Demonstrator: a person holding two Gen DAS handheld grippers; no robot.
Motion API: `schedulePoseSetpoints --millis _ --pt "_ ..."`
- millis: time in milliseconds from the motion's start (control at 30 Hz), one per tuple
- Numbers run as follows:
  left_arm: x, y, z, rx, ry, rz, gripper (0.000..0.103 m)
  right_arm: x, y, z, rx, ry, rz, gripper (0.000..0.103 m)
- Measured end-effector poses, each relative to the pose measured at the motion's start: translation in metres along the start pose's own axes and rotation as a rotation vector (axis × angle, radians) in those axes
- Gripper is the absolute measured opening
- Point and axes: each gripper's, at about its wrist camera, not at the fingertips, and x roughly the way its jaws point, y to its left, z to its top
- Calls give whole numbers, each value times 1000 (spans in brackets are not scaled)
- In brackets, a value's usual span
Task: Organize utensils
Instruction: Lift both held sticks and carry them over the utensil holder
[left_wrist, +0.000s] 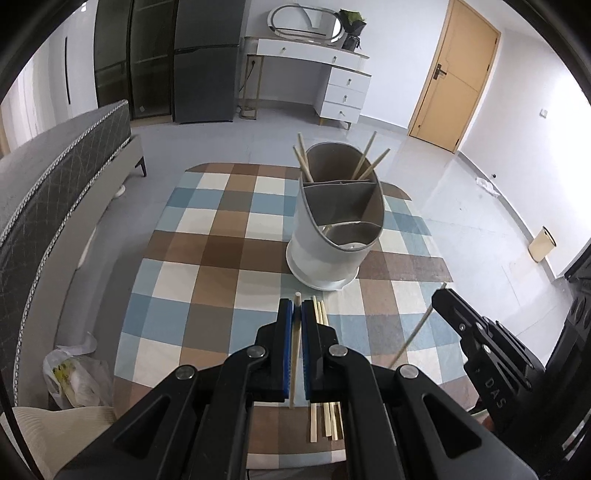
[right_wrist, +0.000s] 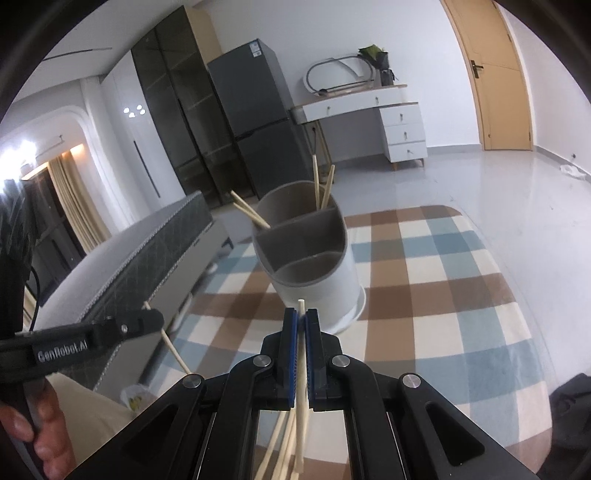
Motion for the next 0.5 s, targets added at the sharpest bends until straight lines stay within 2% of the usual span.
schedulePoseSetpoints --millis 500 --pt "-16 -21 8 66 -28 11 0 -18 -4 11 14 -77 16 3"
